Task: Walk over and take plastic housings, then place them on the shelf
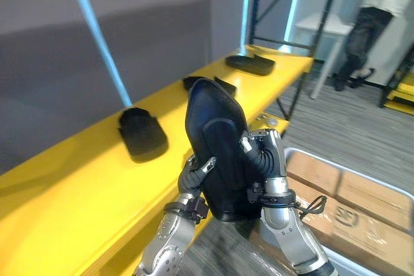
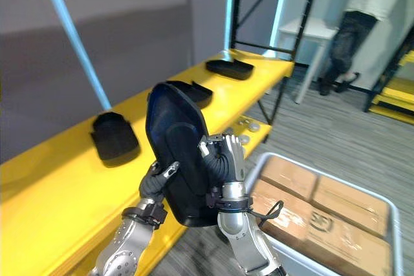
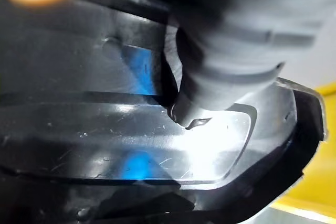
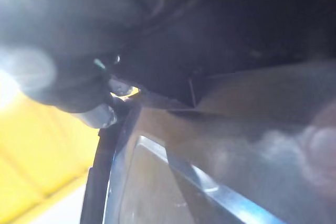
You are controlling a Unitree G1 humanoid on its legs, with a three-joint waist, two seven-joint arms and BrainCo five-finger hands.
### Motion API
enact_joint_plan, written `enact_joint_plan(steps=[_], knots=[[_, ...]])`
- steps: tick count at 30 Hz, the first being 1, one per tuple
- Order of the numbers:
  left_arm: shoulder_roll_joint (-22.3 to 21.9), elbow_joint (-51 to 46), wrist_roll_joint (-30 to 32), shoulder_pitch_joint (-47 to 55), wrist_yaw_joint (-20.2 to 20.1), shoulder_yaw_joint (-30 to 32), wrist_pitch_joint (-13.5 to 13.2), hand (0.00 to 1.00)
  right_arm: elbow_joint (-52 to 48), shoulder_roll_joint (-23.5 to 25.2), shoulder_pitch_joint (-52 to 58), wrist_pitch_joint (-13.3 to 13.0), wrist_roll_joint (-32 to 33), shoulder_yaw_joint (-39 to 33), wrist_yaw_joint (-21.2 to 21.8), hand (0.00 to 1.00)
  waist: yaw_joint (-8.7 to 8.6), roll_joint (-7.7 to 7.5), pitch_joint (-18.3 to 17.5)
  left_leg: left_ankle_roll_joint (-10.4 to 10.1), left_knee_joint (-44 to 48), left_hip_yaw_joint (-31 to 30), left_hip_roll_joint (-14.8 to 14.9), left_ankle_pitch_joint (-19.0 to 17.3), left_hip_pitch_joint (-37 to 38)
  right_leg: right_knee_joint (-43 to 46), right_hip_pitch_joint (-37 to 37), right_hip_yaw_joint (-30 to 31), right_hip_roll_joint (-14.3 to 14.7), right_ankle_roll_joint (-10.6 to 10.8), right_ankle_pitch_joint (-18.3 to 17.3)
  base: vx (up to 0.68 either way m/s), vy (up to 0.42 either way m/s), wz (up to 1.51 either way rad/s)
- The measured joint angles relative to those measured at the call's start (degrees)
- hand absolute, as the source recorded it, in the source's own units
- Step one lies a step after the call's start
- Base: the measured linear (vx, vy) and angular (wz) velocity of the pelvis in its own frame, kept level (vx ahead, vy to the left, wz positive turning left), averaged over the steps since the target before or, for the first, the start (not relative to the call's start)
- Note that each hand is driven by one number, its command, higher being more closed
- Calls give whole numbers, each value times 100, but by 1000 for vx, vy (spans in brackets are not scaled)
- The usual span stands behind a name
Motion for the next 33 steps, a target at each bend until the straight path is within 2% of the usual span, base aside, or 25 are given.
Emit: enact_joint_plan(steps=[1, 2, 3, 4, 5, 6, 7, 8, 9, 13, 15, 18, 19, 20, 21, 22, 25, 26, 27, 28, 29, 31, 32, 33], knots=[[23, -33, 123, 19, 4, 57, -1, 100, 63, 61, -8, -59, 13, 0, 0, 100, -17, -19, -12, 53, -14, -141, 5, 4, 27, 238, -136, 310, 47, 88, -53, 172, 125, 112], [61, -82, 289, 20, 3, 116, -11, 100, 149, 169, -72, -125, 21, 3, 9, 100, -39, -3, -12, 119, -45, -488, 18, 21, -19, 367, -309, 835, 424, 399, -501, 182, -61, 135], [63, -129, 354, 25, 3, 194, -12, 100, 211, 172, -188, -145, 35, 2, 56, 100, -44, -8, 0, 172, -123, -815, 10, 62, -38, 157, -396, 1376, 957, 472, -858, 186, -87, 154], [68, -132, 457, 27, 2, 222, -23, 100, 252, 167, -252, -159, 90, 2, 115, 100, -51, 4, 7, 220, -154, -1031, -9, 106, -59, -174, -406, 1775, 1351, 553, -1000, 173, -101, 161], [88, -160, 543, 39, 2, 253, -41, 100, 272, 174, -256, -180, 125, 3, 152, 100, -72, -47, -25, 149, -143, -1295, -80, 197, -102, -799, -374, 2325, 1792, 651, -1047, 173, -115, 143], [119, -224, 580, 85, 2, 265, -44, 100, 252, 183, -247, -196, 145, 3, 192, 100, -70, -107, -41, 123, -132, -1482, -205, 215, -134, -1299, -300, 2526, 1926, 553, -931, 163, -126, 125], [156, -298, 625, 138, 2, 286, -43, 100, 231, 195, -235, -218, 167, 7, 223, 100, -70, -181, -42, 108, -129, -1575, -329, 220, -143, -1563, -287, 2501, 1910, 496, -697, 165, -130, 101], [93, -383, 702, 321, -3, 317, -48, 100, 198, 145, -172, -292, 248, 44, 270, 100, -49, -117, -57, 76, -130, -1789, -387, 221, -156, -1696, -146, 2307, 1835, 661, -791, 176, -117, 79], [77, -553, 741, 582, -3, 318, -48, 100, 145, 119, -45, -361, 356, 105, 330, 100, -8, -49, -94, 20, -145, -1881, -325, 206, -188, -1971, -11, 2164, 1904, 646, -742, 186, -107, 58], [88, -904, 849, 1073, -5, 437, -48, 100, 114, 139, 52, -457, 585, 291, 486, 100, 28, -75, -93, -122, -158, -2019, -128, 141, -179, -2682, 417, 1959, 2176, 534, -494, 155, -103, 16], [82, -1011, 978, 1154, -5, 446, -48, 100, 78, 112, 98, -556, 750, 290, 540, 100, 17, -72, -91, -157, -169, -2211, -142, 142, -193, -2853, 580, 1775, 2201, 535, -477, 69, -63, 45], [-23, -1044, 1138, 1159, -5, 768, -59, 100, 41, 76, 194, -762, 1241, 413, 888, 100, -1, -55, -93, -313, -155, -2362, -190, 256, -540, -2956, 682, 1137, 2190, 533, -478, 9, -40, 103], [31, -1048, 1191, 1151, -19, 839, -67, 100, 76, 56, 213, -771, 1349, 412, 973, 100, -2, -46, -94, -209, -82, -1642, 36, -55, -692, -2988, 718, 757, 2150, 532, -475, -9, -34, 164], [56, -1047, 1194, 1147, -21, 847, -68, 100, 76, 31, 222, -778, 1369, 411, 1003, 100, -13, -48, -86, -211, 140, -1005, 262, -100, -770, -2998, 766, 556, 2105, 529, -474, 7, -26, 152], [44, -1047, 1196, 1147, -23, 849, -69, 100, 82, 5, 229, -796, 1369, 411, 1003, 100, 6, -7, -70, -201, 373, -474, 526, -103, -863, -2992, 831, 408, 2088, 523, -478, 48, 0, 134], [35, -1035, 1197, 1149, -28, 850, -69, 100, 85, -7, 233, -799, 1368, 409, 1003, 100, 0, 90, -45, -74, 617, -197, 745, 99, -917, -2906, 929, 258, 2091, 514, -490, 77, 78, 101], [98, -1027, 1245, 1197, -37, 903, -134, 100, 112, 11, 240, -799, 1370, 431, 1082, 100, -21, 86, -45, -90, 709, -607, 478, 137, -960, -2524, 880, 278, 1884, 408, -635, 25, 199, 76], [157, -1031, 1307, 1148, -73, 958, -174, 100, 106, 34, 222, -812, 1378, 428, 1106, 100, -103, -17, -73, -130, 834, -913, 251, 140, -1168, -2475, 869, 306, 1658, 427, -750, -15, 255, 88], [236, -1054, 1404, 1089, -85, 1064, -224, 100, 149, 78, 111, -826, 1425, 439, 1139, 100, -85, -92, -7, -132, 1565, -1391, 243, -184, -1601, -2541, 881, 352, 1540, 610, -826, 16, 145, 47], [238, -1055, 1434, 1091, -94, 1154, -247, 100, 212, 117, 41, -825, 1494, 463, 1203, 100, 44, 45, 62, -335, 1876, -1872, 475, -411, -1699, -2595, 878, 447, 1642, 797, -780, 11, 161, -7], [296, -1029, 1502, 1089, -88, 1200, -245, 100, 299, 174, 78, -814, 1540, 475, 1235, 100, 39, 59, 120, -532, 1943, -2160, 454, -546, -1679, -2677, 964, 540, 1648, 877, -699, -6, 168, -29], [411, -1031, 1572, 1084, -79, 1211, -248, 100, 335, 217, 125, -809, 1623, 482, 1275, 100, 18, -15, 91, -493, 2095, -2102, 363, -660, -1703, -2767, 997, 568, 1547, 833, -619, -30, 221, -11], [492, -1030, 1580, 1037, -73, 1225, -248, 100, 335, 258, 125, -809, 1637, 472, 1291, 100, -14, -31, 94, -398, 2194, -2029, 274, -765, -1698, -2763, 978, 612, 1422, 825, -620, -73, 263, -15], [532, -1031, 1606, 1001, -72, 1221, -248, 100, 335, 273, 134, -809, 1663, 451, 1294, 0, -27, -37, 87, -349, 2230, -1944, 189, -845, -1666, -2752, 985, 641, 1309, 809, -630, -92, 319, -21]])
